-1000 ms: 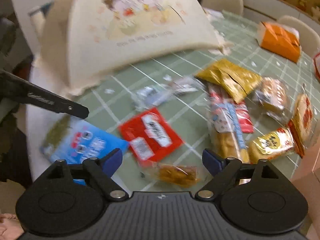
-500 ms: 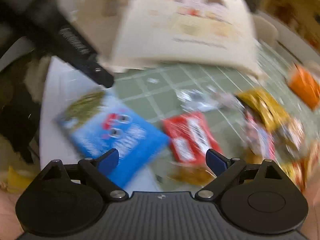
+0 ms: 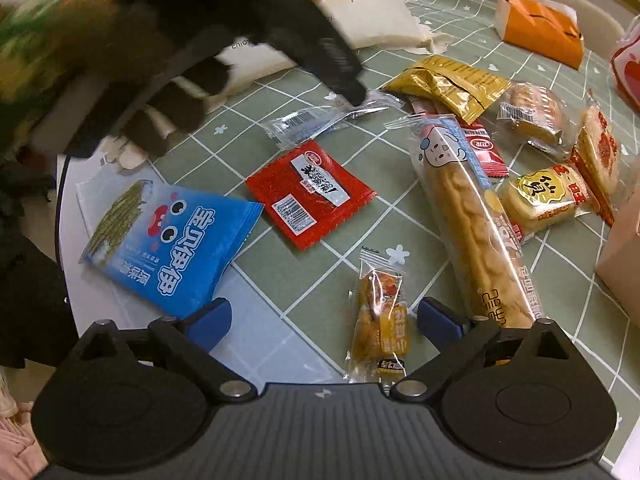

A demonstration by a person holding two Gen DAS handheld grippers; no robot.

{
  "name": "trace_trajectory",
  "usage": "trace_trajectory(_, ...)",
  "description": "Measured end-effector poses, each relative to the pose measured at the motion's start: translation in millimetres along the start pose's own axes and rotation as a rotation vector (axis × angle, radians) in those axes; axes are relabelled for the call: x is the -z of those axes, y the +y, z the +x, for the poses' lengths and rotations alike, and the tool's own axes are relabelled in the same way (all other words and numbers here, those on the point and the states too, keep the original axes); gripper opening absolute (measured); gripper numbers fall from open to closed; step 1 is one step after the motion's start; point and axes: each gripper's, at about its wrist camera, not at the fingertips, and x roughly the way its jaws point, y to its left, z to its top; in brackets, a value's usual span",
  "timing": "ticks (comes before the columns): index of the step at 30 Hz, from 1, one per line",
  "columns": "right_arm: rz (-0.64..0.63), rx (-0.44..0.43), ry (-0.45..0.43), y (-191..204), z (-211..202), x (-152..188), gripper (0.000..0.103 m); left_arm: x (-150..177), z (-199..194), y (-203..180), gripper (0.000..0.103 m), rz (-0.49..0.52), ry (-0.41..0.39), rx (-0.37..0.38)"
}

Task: Organize snacks
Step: 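Grasp the small clear-wrapped snack with the left tool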

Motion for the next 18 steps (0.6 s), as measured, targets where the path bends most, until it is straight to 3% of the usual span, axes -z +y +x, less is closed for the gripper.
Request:
trace_trajectory(3, -0.010, 0.013, 0.004, 3.1, -0.7, 0.0, 0.103, -5.2, 6.1, -3.6, 0.031, 0.024, 0.001, -0.005)
trace_trajectory(12, 0.041, 0.020, -0.030, 3.3, -1.7, 3.5, 0.103, -8.4, 5.6, 1.3, 0.032, 0.007, 0.035, -0.010)
trace_trajectory(18, -0.044, 0.030, 0.009, 7.1, 2.2, -0.1, 0.102, -1.9, 1.7, -2.6, 0.035, 0.021, 0.040, 0.014)
